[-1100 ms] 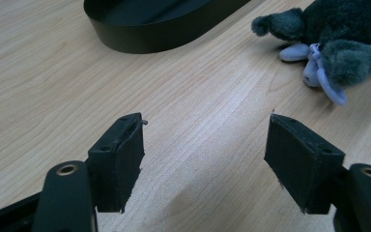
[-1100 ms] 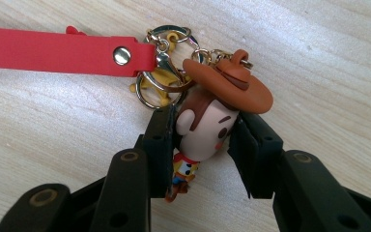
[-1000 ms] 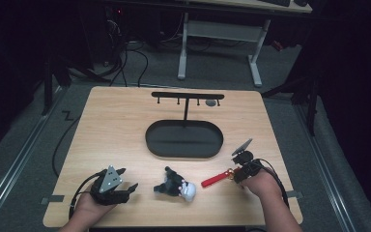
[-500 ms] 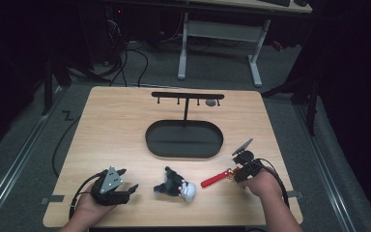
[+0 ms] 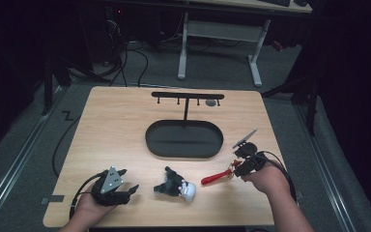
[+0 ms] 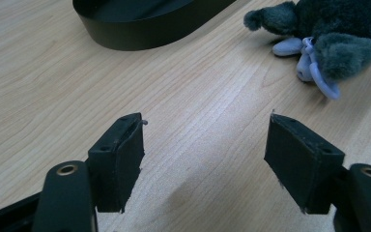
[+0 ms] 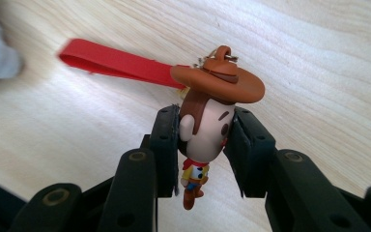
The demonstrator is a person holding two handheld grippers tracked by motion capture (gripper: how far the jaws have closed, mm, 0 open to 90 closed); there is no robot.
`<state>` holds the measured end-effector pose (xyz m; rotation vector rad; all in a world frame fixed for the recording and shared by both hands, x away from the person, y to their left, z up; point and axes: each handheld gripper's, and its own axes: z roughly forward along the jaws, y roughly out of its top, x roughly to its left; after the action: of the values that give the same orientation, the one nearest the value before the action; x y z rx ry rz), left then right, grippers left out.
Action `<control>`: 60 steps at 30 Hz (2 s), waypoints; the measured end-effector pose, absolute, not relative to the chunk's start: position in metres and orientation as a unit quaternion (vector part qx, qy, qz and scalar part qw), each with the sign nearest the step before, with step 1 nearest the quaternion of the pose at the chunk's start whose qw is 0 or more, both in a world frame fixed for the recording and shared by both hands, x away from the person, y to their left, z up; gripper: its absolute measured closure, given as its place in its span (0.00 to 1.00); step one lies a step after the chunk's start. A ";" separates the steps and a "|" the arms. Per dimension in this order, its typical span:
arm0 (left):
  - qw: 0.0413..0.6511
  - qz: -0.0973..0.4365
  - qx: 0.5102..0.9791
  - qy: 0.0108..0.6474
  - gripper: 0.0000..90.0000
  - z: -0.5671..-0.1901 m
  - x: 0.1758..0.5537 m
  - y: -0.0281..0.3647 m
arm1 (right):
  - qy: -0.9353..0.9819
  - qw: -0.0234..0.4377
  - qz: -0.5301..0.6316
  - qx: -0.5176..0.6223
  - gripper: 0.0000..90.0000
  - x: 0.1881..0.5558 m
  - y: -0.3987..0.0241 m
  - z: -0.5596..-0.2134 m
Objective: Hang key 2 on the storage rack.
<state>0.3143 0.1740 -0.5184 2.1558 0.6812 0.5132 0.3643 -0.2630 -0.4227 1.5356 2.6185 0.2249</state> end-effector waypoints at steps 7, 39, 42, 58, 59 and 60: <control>0.401 0.203 0.852 0.268 0.34 -0.518 0.314 0.174 | 0.862 0.050 0.080 0.499 0.73 0.363 -0.258 -0.400; 0.404 0.201 0.851 0.268 0.33 -0.518 0.314 0.176 | 0.863 0.116 0.099 0.482 0.74 0.398 -0.239 -0.328; 0.403 0.200 0.851 0.270 0.33 -0.519 0.314 0.177 | 0.863 0.114 0.102 0.482 0.74 0.402 -0.237 -0.325; 0.403 0.198 0.852 0.271 0.34 -0.519 0.314 0.179 | 0.862 0.109 0.102 0.484 0.74 0.432 -0.230 -0.310; 0.404 0.198 0.851 0.271 0.33 -0.519 0.314 0.179 | 0.862 0.111 0.103 0.484 0.74 0.434 -0.229 -0.309; 0.403 0.197 0.852 0.270 0.34 -0.519 0.314 0.179 | 0.861 0.112 0.104 0.484 0.74 0.436 -0.229 -0.308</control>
<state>0.3140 0.1787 -0.5193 2.1521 0.6818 0.4984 0.4362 -0.2291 -0.3076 1.4216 2.5287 0.3065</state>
